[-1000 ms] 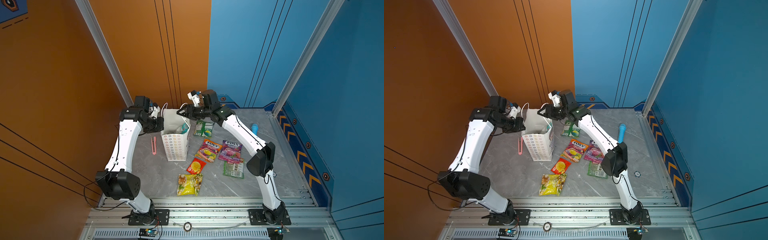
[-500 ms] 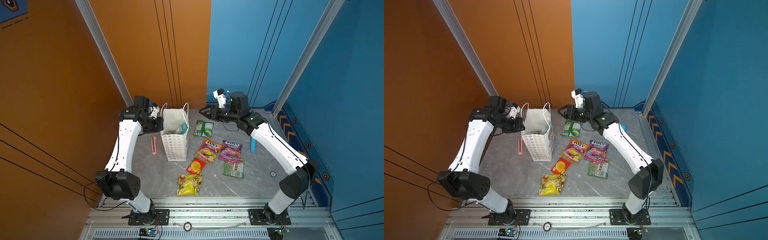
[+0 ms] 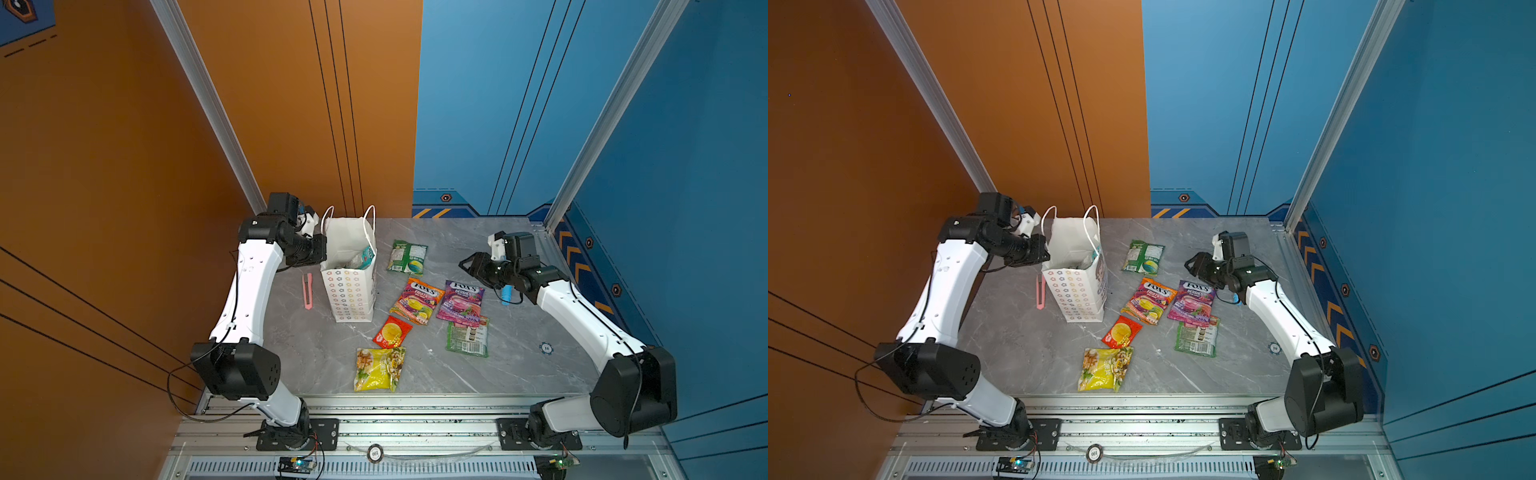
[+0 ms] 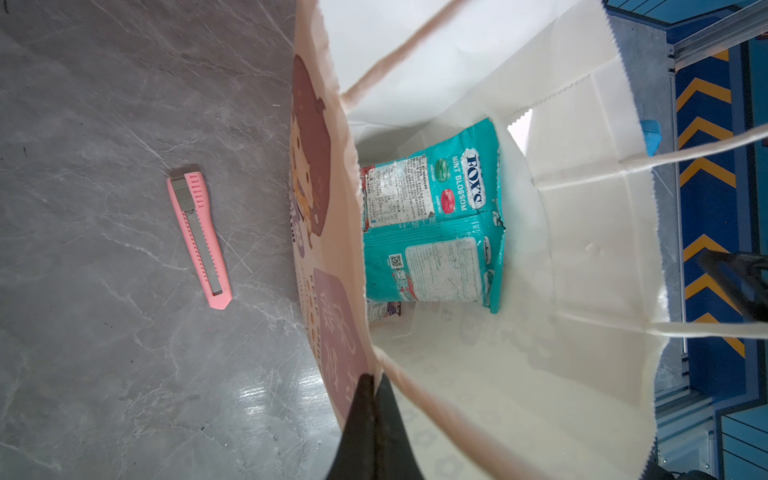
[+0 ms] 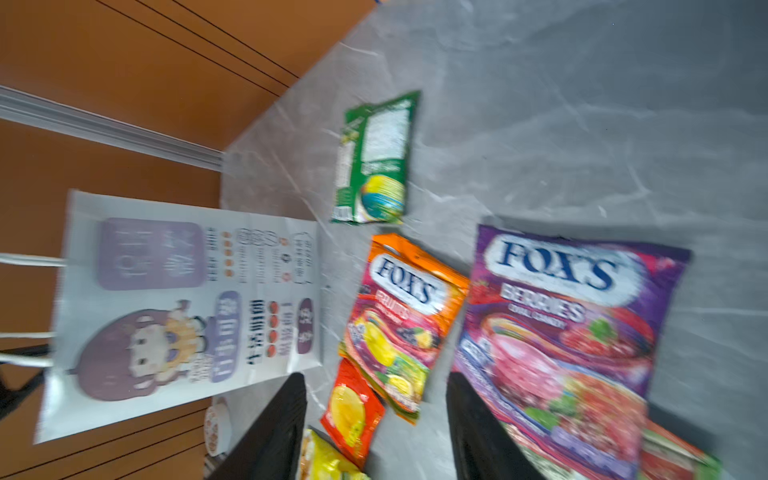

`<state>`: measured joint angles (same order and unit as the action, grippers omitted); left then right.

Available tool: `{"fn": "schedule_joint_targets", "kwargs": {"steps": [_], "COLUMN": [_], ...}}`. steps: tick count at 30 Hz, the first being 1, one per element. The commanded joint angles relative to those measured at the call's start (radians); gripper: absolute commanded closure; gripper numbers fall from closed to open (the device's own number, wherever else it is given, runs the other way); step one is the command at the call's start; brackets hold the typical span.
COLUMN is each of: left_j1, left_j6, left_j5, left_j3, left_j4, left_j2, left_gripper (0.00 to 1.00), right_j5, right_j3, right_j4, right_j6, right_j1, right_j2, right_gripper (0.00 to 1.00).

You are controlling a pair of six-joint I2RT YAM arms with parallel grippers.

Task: Place the snacks into the paper bag
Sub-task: 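Move the right gripper back down to the snack pile, then grasp the purple FOX'S berries packet with the right gripper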

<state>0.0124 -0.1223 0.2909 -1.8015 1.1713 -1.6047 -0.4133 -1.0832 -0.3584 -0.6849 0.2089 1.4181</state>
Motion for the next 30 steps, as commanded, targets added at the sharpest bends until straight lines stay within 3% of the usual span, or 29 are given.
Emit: {"fn": "schedule_joint_targets", "kwargs": {"steps": [1, 6, 11, 30], "left_j1": [-0.005, -0.003, -0.002, -0.002], "left_j6": [-0.007, -0.011, -0.010, -0.006], "left_j5": [-0.011, -0.013, -0.012, -0.013], "left_j3": [0.008, 0.007, 0.012, 0.034], "left_j4": [0.000, 0.001, 0.001, 0.001], "left_j2": [0.015, 0.014, 0.014, 0.043], "left_gripper": [1.00, 1.00, 1.00, 1.00], "right_j5": [0.042, 0.074, 0.089, 0.067], "right_j3": [0.069, 0.181, 0.227, 0.240], "right_j4": [-0.002, 0.059, 0.103, 0.251], "right_j6": [0.005, -0.002, -0.011, -0.059], "right_j1": [-0.028, -0.062, -0.071, -0.089], "right_j2": [-0.027, -0.040, -0.011, 0.189], "right_gripper": [0.36, 0.15, 0.11, 0.33]}}
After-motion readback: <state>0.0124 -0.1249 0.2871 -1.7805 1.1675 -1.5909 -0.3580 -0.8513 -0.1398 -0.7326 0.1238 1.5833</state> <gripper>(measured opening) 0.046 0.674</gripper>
